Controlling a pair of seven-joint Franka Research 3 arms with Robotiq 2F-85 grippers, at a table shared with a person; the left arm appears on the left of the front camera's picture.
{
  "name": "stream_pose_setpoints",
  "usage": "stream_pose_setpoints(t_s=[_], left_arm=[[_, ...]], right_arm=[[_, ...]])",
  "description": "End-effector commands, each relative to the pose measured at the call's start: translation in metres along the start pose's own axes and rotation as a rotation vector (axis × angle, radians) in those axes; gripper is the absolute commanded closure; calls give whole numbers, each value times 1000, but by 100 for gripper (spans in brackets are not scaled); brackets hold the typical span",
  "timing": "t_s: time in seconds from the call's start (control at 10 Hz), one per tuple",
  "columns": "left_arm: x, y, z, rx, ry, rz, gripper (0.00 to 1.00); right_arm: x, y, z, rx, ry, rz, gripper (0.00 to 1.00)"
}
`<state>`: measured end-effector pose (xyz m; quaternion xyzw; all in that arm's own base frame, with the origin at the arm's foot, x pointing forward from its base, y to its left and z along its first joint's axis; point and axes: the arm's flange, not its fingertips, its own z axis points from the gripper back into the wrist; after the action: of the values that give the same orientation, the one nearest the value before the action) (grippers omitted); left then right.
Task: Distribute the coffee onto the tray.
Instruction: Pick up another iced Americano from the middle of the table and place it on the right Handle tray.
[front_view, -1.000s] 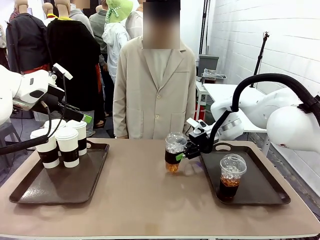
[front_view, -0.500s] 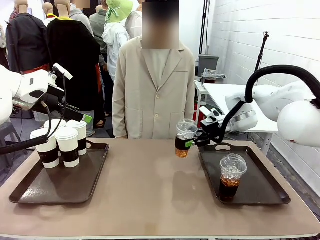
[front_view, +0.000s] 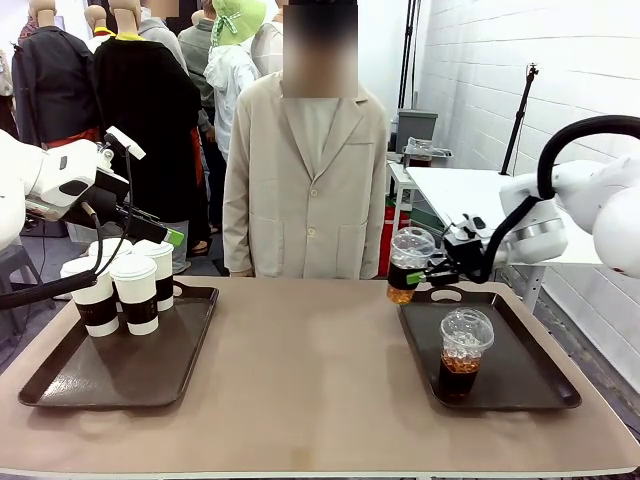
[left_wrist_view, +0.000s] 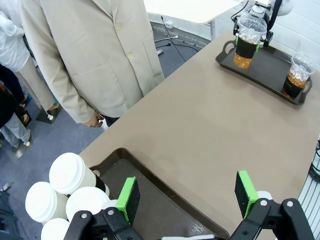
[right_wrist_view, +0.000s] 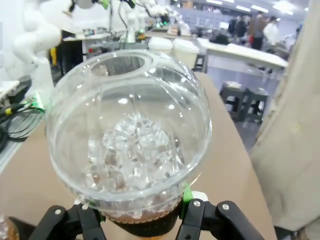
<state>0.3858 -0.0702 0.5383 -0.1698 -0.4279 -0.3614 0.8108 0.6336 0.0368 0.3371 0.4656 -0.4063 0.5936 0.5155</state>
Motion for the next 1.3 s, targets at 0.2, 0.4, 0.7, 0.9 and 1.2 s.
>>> stream_pose_setpoints(t_s=[0.2, 0.4, 0.7, 0.9, 1.2], left_arm=[[-1, 1, 1, -6, 5, 2, 0], [-1, 1, 1, -6, 5, 2, 0], [-1, 1, 1, -6, 5, 2, 0], [-1, 1, 1, -6, 5, 2, 0], [-1, 1, 1, -6, 5, 2, 0]], right_arm=[[-19, 34, 17, -118, -3, -25, 36], [-36, 44, 26, -142, 2, -54, 36], [-52, 47, 32, -149, 8, -80, 36], [-58, 45, 38, -160, 20, -90, 36], [-64, 45, 48, -166, 41, -104, 36]])
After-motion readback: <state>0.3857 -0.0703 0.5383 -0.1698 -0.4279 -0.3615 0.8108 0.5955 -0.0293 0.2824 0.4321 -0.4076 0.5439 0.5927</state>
